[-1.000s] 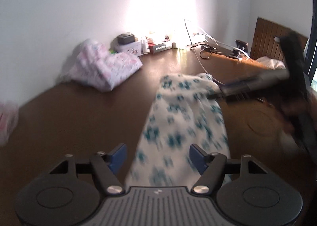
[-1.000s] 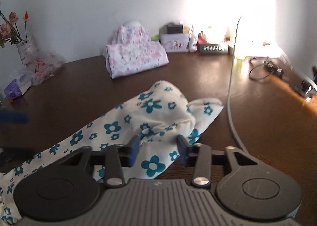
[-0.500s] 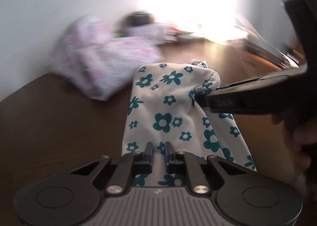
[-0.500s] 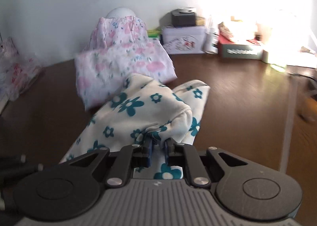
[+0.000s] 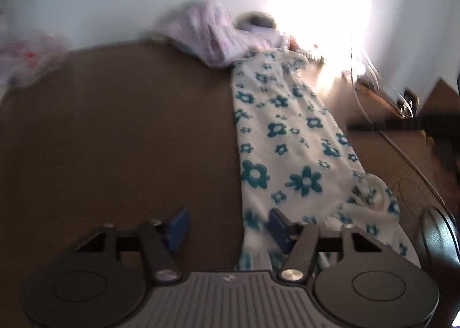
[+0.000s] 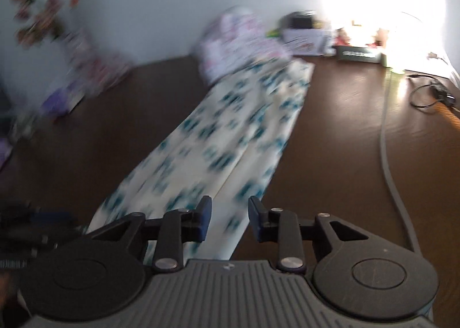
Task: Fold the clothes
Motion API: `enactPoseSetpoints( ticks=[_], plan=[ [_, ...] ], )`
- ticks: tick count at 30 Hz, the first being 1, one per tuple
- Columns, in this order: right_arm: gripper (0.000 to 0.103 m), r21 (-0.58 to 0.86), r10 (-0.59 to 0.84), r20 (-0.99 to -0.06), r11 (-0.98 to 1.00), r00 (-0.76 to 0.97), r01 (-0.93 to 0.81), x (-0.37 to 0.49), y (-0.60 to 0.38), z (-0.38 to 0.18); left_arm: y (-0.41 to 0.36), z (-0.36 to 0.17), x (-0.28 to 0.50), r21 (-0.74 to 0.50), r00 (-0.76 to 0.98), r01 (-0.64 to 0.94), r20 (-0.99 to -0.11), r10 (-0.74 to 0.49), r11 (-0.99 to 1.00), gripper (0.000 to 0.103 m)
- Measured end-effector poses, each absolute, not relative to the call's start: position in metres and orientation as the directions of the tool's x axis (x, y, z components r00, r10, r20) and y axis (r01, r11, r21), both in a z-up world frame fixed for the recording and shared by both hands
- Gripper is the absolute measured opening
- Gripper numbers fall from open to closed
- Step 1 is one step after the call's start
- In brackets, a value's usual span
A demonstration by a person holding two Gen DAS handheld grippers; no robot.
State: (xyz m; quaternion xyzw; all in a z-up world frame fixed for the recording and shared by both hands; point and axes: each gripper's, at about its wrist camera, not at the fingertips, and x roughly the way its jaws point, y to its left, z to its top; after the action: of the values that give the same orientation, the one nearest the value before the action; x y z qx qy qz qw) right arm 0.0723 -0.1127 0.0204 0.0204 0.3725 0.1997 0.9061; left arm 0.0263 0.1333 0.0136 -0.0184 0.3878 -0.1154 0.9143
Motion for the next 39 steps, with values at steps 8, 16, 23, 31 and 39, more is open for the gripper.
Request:
enactPoseSetpoints(
  ticks=[8, 16, 23, 31, 39],
  plan=[
    [0.015, -0.053, 0.244, -0.677, 0.924, 0.694, -0.378, -0.001, -0.113, 0.015, 0.101, 0.002, -0.037, -0.245, 0.693, 0.173, -0.657, -0.295, 0.954, 0.015],
    [0.025, -0.02, 0.348, -0.583, 0.897, 0.734, -0.441, -0.096, -0.186, 0.039, 0.046, -0.002, -0.134, -0.151, 0.74, 0.452, -0.487, -0.464, 0.879, 0.059],
    [0.038, -0.05, 0.452, -0.548, 0.822, 0.704, -0.567, -0.135, -0.189, 0.014, 0.028, -0.008, -0.171, 0.095, 0.738, 0.593, -0.461, -0.493, 0.8, 0.092],
    [0.034, -0.119, 0.437, -0.509, 0.818, 0.742, -0.563, -0.156, -0.187, 0.016, 0.029, -0.026, -0.193, 0.177, 0.758, 0.566, -0.495, -0.424, 0.806, 0.091],
    [0.019, 0.017, 0.54, -0.525, 0.779, 0.658, -0.627, -0.133, -0.132, 0.028, 0.051, -0.021, -0.183, -0.073, 0.744, 0.48, -0.494, -0.45, 0.874, 0.068]
  ],
)
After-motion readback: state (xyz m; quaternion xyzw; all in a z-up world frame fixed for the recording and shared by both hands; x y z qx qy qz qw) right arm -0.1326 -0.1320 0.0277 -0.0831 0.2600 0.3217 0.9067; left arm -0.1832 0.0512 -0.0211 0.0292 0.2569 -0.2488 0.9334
